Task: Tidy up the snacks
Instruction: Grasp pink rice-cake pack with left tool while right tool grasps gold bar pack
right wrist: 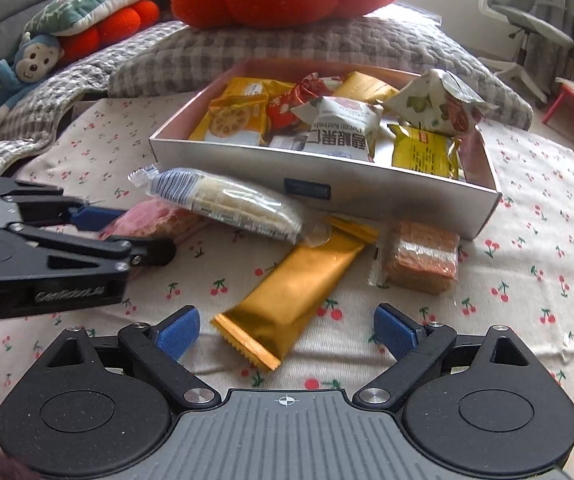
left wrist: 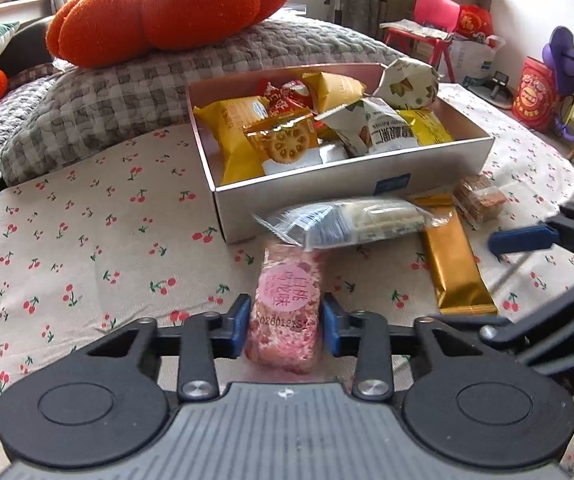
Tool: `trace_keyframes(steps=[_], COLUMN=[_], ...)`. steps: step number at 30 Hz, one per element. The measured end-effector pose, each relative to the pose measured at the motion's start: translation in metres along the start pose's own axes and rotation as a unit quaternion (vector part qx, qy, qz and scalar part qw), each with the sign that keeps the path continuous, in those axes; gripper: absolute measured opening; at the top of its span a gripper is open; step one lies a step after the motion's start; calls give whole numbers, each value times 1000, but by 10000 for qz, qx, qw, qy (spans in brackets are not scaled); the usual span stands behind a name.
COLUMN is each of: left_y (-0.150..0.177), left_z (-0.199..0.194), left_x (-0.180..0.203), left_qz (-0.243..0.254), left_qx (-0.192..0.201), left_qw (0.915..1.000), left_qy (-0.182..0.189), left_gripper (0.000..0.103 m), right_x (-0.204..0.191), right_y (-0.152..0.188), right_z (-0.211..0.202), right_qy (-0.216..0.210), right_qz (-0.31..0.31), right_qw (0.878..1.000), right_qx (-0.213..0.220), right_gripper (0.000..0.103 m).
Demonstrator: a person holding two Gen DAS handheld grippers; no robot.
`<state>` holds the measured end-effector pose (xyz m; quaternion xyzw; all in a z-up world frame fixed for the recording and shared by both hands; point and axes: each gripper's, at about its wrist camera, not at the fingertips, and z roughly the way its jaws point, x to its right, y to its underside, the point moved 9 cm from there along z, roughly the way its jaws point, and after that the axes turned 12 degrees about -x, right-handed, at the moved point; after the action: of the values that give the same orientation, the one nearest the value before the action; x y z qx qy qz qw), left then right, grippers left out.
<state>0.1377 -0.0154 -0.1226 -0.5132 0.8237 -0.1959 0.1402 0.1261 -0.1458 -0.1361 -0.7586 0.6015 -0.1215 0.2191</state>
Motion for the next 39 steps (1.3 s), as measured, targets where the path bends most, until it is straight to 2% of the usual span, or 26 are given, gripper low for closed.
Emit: trace_keyframes(steps=[1,4,6,9,10,18,22,24,26,30,35,37,39], left_y=[1,6,9,16,19,36,40,41,39,35,30,28,27], left_z=[-1,-4,-5,-9,-11,-20,-21,-21,-20,-16,-14,-14,-14], left_x=[0,-1,-2,-3,-3,1,6,7,7,7,8,7,6], left_qz=[0,-80,-130,-202,-220,-180,-93,-119,-209,-440,-536,-552,-589], left_qx=[-27,-136,-202,-306,-339,-542,-526,-509,-490,-409,-383,-390,-403], left_qw=[10000,9999,9997,9993,9991,9983,9985,9986,9985,9982,9978,9977,9974], left_qy=[2,49,65,89,98,140,117,102,111,78,-20,-51,-71], left_gripper=[32,31,31,31,31,34,43,45,48,54,51,41,33], right_x=[1,2,4,11,15,30,31,30,29,26,25,24,23], right_y=[0,-2,-2,0,1,23,31,32,32,29,24,22,21], right_z=[0,-2,-4,-9,-11,-25,-29,-30,-29,-26,-22,-22,-21], right_qy=[37,130,193,19,-36,-213,-319,-367,-360,-226,-121,-88,-69], right_qz=[2,-44,-124,-75,-29,-104,-151,-223,-269,-333,-313,-316,-342], right_qw=[10000,9999,9997,10000,10000,9994,9990,9986,9985,9989,9992,9992,9992], right_qx=[29,91,116,55,10,-255,-284,-305,-312,-259,-210,-207,-192], right_gripper=[91,76,52,35,33,32,38,49,54,55,55,54,44])
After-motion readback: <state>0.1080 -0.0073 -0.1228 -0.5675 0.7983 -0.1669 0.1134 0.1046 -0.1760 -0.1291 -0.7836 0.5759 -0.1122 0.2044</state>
